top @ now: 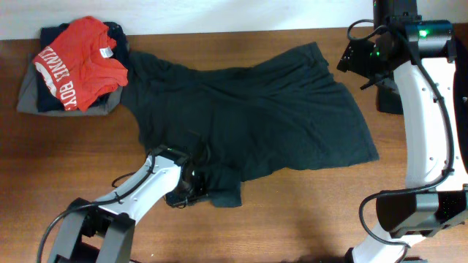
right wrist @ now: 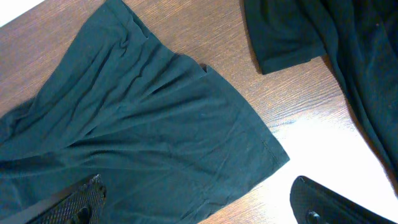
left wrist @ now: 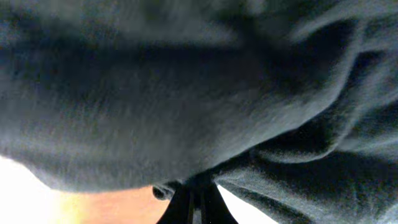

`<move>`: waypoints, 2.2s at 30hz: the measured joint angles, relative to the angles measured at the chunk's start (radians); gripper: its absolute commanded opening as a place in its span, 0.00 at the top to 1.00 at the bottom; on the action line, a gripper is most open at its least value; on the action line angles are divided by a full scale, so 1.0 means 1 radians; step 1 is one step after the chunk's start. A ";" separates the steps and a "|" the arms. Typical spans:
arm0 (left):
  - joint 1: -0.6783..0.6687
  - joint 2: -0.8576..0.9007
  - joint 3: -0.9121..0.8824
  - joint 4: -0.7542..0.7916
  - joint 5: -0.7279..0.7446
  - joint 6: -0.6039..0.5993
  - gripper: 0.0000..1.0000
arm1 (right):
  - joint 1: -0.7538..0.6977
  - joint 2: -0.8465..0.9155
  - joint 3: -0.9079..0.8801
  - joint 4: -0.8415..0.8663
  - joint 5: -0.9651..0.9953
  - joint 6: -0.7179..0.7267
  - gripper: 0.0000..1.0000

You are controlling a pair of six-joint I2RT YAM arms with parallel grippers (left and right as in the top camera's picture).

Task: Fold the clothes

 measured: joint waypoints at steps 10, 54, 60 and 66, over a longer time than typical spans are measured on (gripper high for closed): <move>0.129 -0.085 0.171 -0.341 -0.065 0.000 0.99 | 0.000 0.000 0.000 -0.005 0.000 0.000 0.01; 0.182 -0.150 -0.127 0.055 0.000 -0.009 0.24 | 0.000 0.000 0.000 -0.065 0.000 0.000 0.01; 0.182 -0.134 -0.130 0.057 -0.010 -0.022 0.70 | 0.000 0.000 0.000 -0.064 0.000 0.000 0.01; 0.182 -0.120 -0.132 0.033 -0.007 -0.019 0.99 | 0.000 0.000 0.000 -0.065 0.000 0.000 0.01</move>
